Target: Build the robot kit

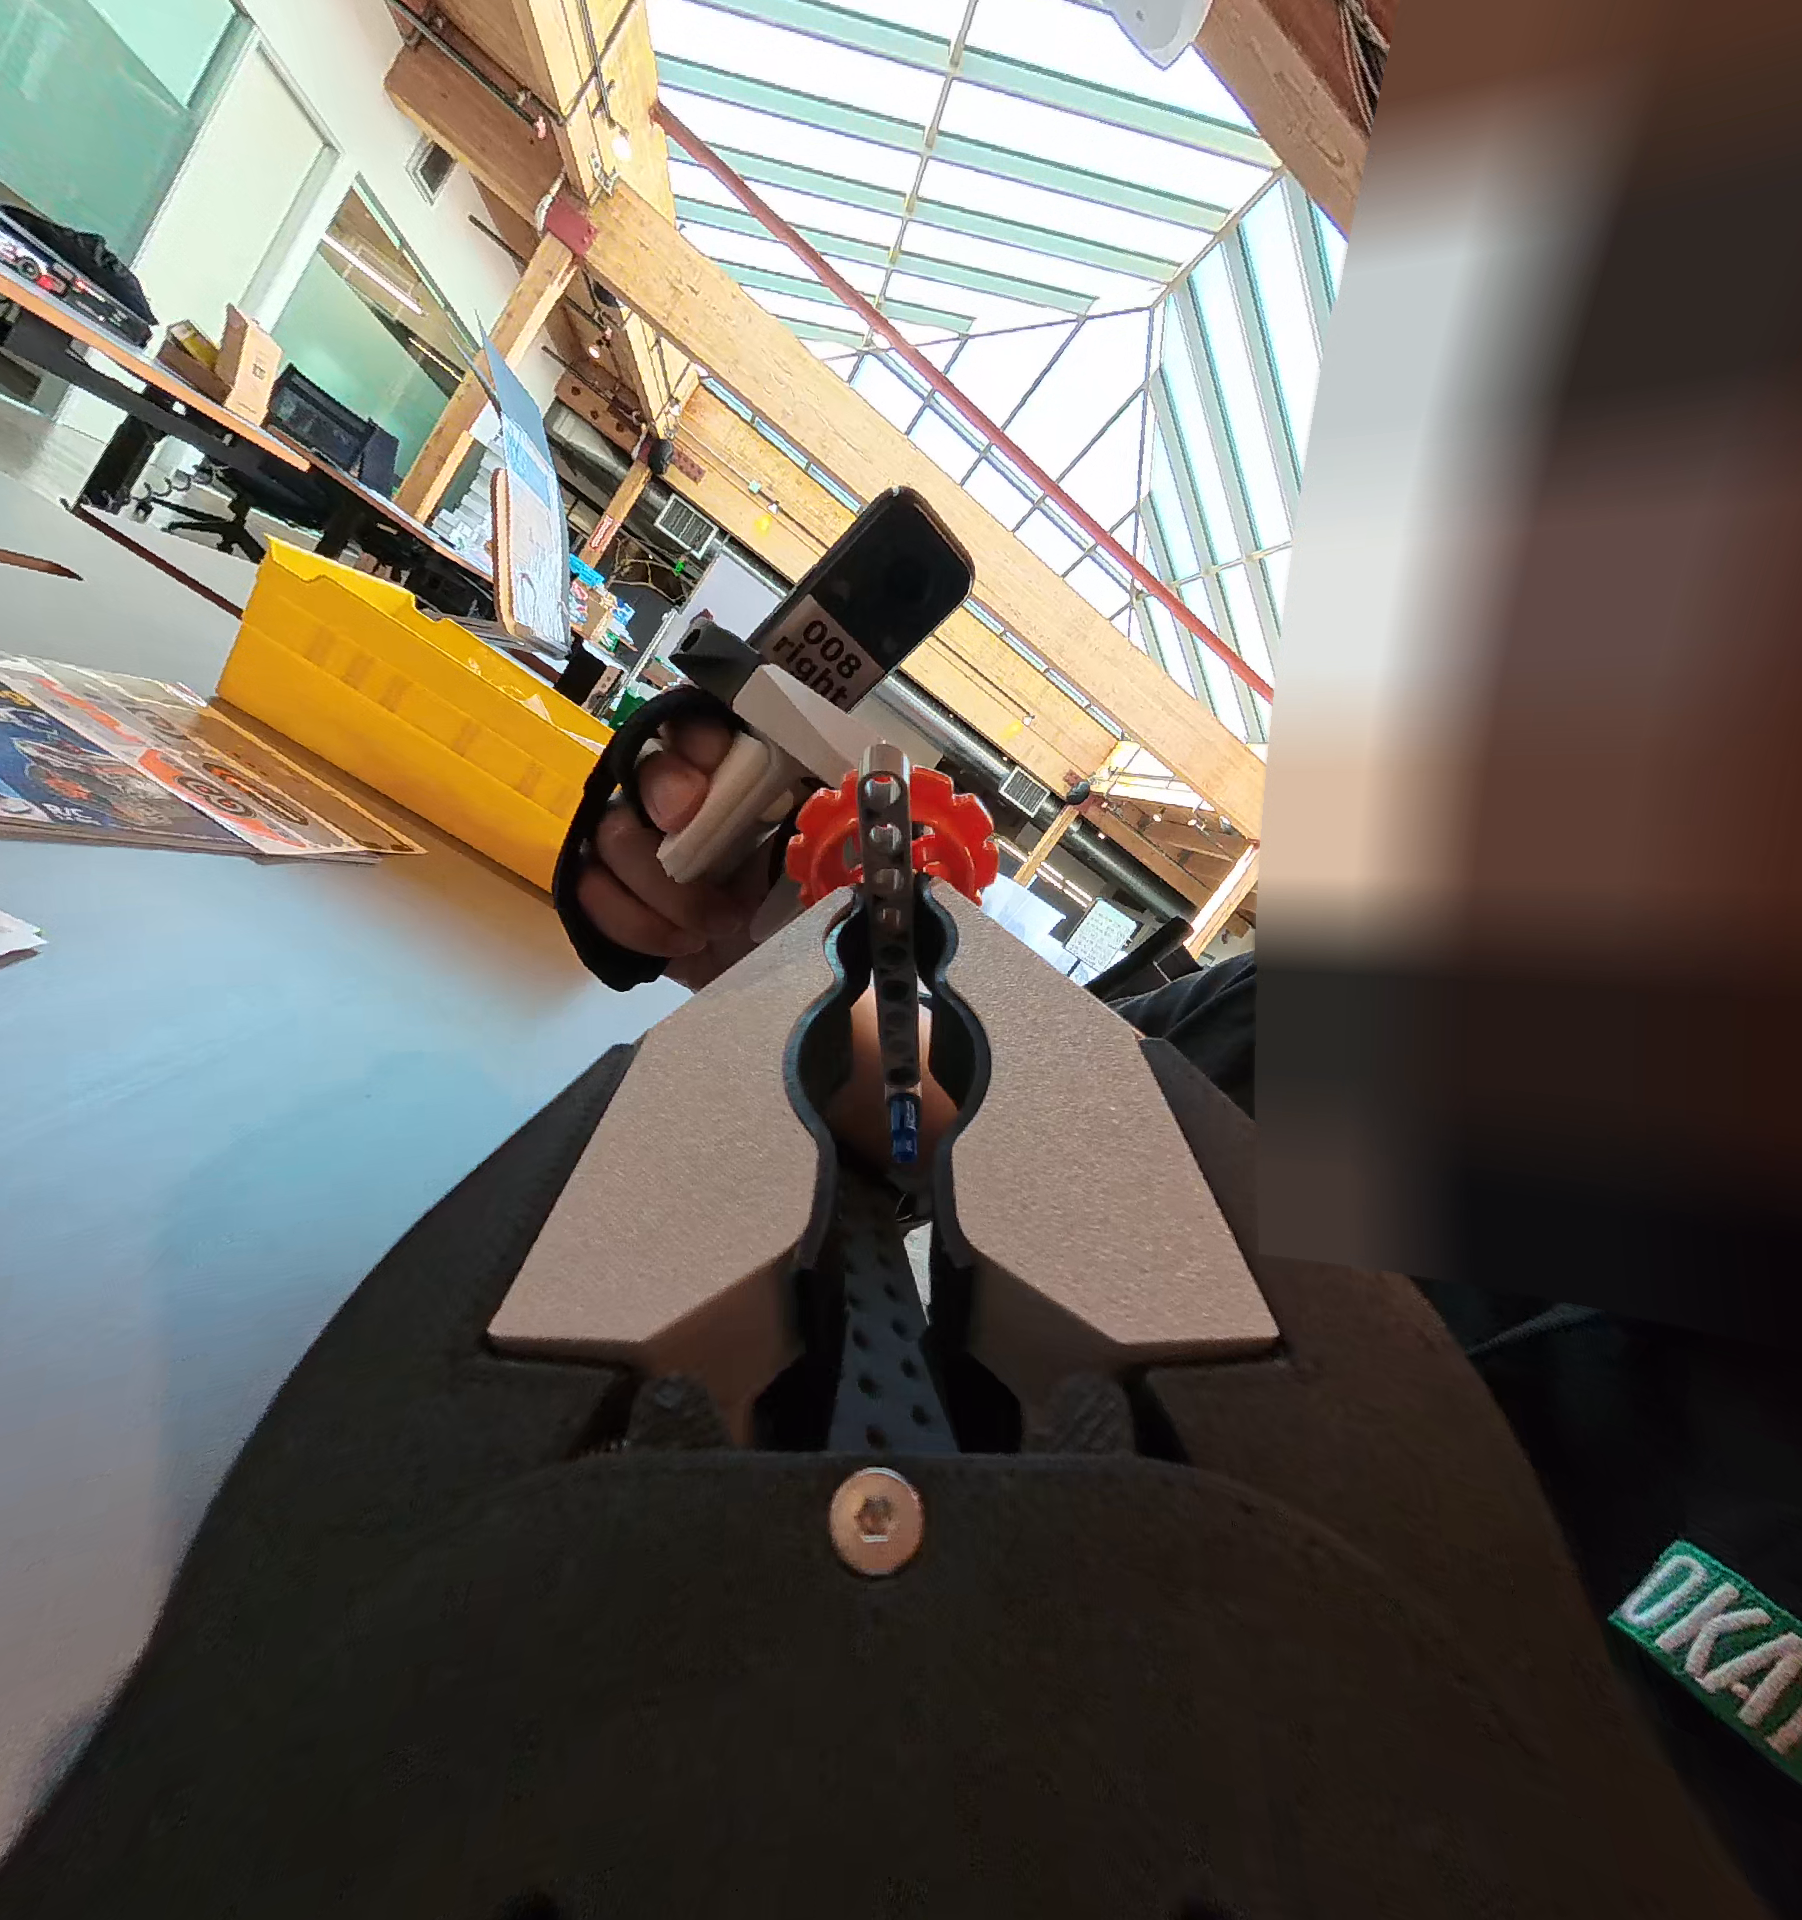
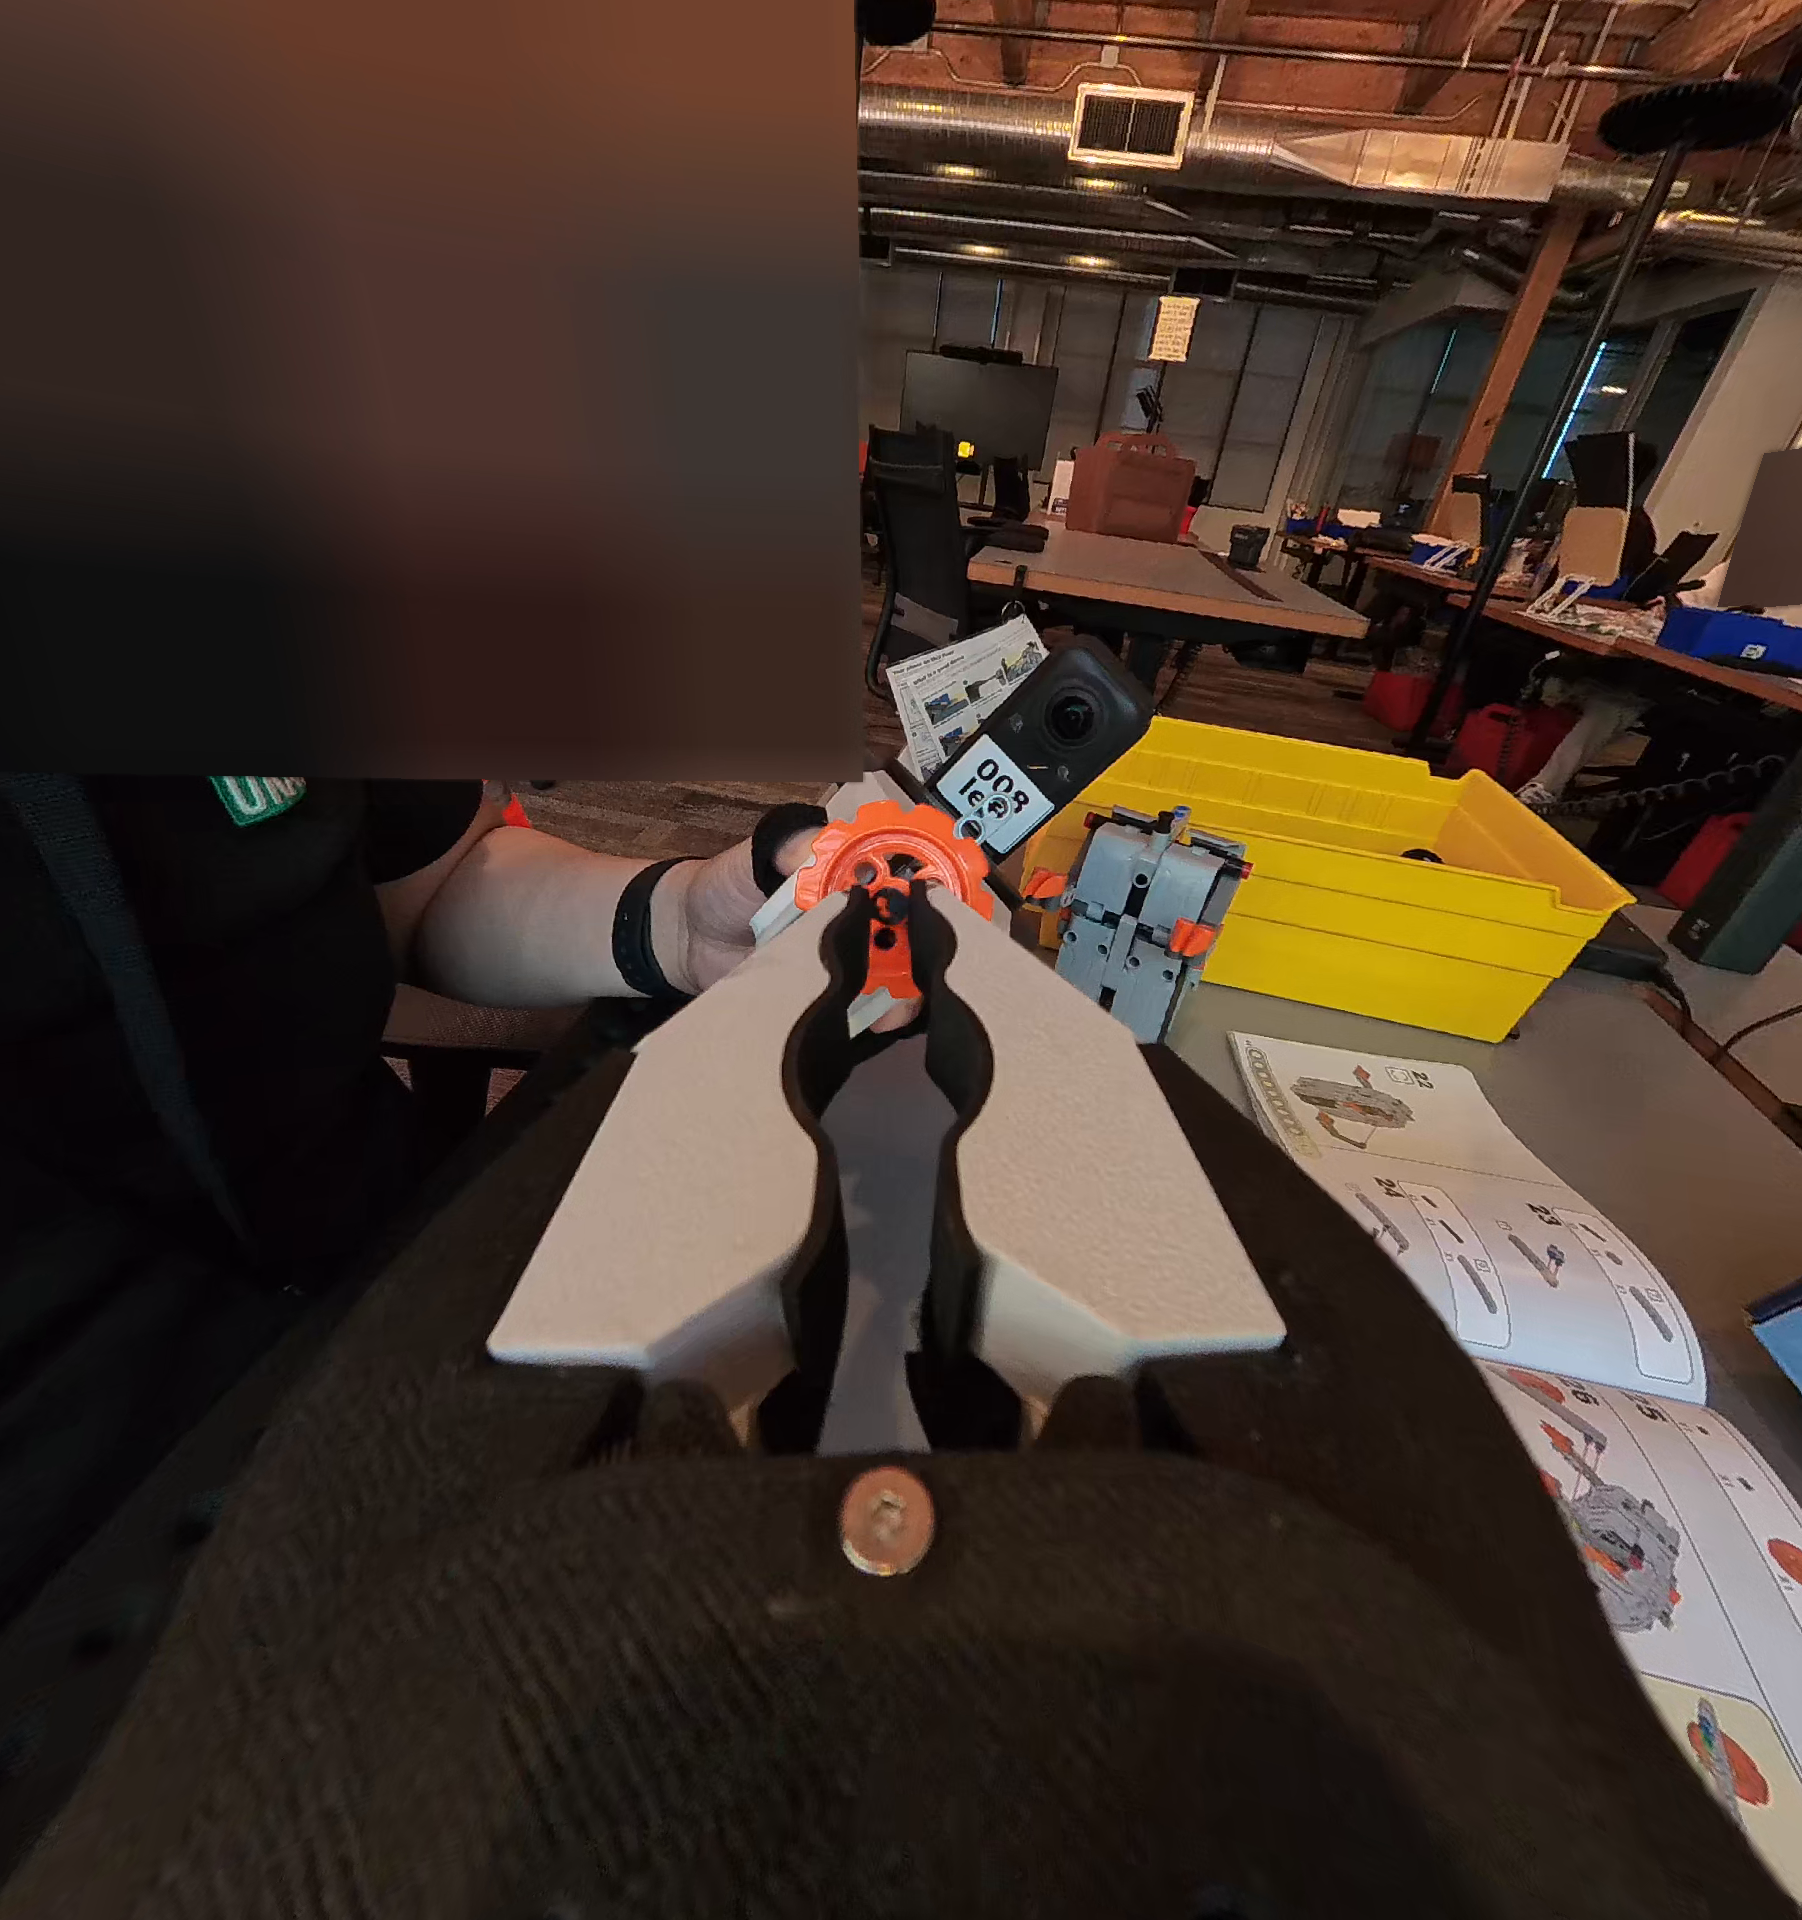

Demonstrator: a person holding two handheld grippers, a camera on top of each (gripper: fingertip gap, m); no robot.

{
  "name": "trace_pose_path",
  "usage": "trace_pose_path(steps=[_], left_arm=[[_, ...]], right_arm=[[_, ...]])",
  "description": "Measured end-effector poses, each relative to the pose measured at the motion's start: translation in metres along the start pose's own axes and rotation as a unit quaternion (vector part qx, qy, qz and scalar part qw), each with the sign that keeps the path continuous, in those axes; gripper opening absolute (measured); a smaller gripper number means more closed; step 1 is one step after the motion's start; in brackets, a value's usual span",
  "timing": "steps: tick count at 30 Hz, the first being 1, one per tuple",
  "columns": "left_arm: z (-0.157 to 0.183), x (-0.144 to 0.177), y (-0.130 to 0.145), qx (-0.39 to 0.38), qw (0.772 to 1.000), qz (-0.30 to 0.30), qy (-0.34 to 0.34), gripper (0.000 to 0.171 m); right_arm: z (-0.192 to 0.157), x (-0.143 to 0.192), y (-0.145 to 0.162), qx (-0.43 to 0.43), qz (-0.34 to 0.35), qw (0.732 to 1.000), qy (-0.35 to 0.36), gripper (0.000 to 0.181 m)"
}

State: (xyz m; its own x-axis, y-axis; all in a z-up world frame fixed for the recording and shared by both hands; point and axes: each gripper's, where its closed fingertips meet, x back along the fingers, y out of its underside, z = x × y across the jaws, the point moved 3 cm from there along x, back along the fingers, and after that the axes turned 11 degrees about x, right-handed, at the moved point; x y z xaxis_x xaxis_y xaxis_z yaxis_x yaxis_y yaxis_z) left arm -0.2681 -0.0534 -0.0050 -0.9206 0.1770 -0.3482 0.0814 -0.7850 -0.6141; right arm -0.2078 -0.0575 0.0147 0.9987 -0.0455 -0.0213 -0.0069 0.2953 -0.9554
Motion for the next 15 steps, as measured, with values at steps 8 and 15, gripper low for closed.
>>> trace_pose_path(steps=[8,15], left_arm=[[-0.005,-0.001,0.002,0.005,1.000,-0.007,-0.014,0.005],[-0.010,-0.003,0.006,-0.007,0.999,-0.022,-0.037,0.005]], right_arm=[[0.002,0.002,0.004,-0.037,-0.001,0.999,-0.003,0.005],[0.003,0.004,0.011,-0.109,0.013,0.993,-0.032,0.005]])
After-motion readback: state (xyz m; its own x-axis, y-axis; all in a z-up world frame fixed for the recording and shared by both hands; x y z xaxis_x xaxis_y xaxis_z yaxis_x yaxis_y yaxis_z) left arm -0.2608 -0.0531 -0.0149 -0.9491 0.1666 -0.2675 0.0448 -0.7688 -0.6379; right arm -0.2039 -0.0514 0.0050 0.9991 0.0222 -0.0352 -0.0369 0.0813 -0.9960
